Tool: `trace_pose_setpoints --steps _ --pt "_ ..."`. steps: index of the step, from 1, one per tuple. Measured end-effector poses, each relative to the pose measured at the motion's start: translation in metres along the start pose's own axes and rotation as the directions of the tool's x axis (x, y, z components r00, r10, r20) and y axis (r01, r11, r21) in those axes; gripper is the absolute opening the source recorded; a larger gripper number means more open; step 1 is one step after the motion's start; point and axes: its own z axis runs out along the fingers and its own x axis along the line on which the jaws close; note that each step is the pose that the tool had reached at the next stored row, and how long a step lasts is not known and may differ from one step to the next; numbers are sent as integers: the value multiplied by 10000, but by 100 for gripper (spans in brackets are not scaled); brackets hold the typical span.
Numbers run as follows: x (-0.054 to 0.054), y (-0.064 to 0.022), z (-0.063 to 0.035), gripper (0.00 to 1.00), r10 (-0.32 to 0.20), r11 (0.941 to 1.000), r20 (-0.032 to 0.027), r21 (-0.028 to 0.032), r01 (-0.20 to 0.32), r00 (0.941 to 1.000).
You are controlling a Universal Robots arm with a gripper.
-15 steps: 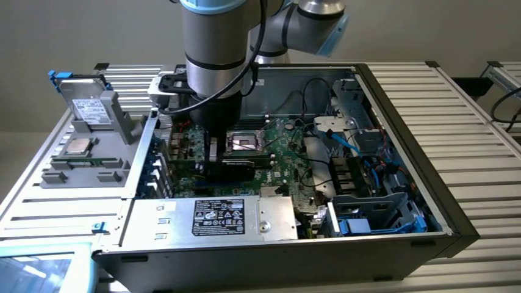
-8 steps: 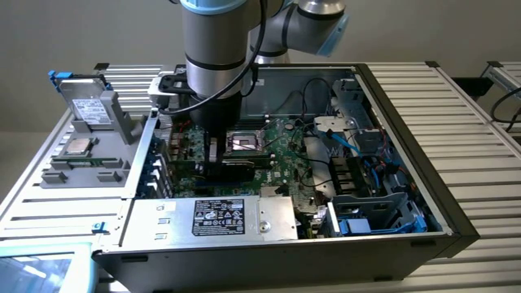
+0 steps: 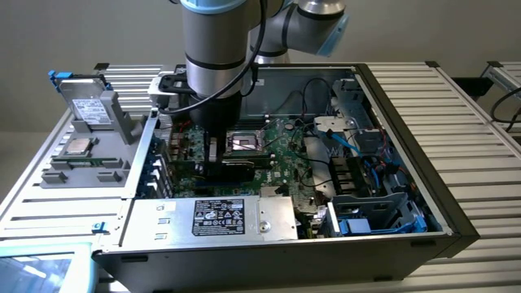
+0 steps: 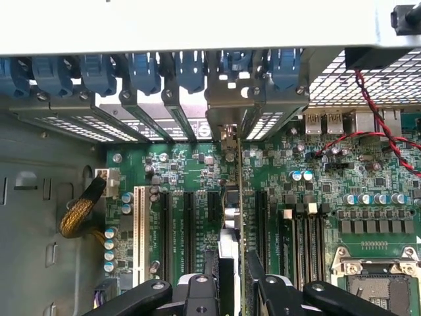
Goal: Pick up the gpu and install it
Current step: 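Insert the gpu into the slot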
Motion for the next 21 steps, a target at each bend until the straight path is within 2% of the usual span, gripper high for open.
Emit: trace_pose_setpoints --steps 8,21 --pt "-36 1 -2 28 6 10000 -64 1 -6 10000" --pt "-36 13 3 28 9 10000 -101 0 -9 9999"
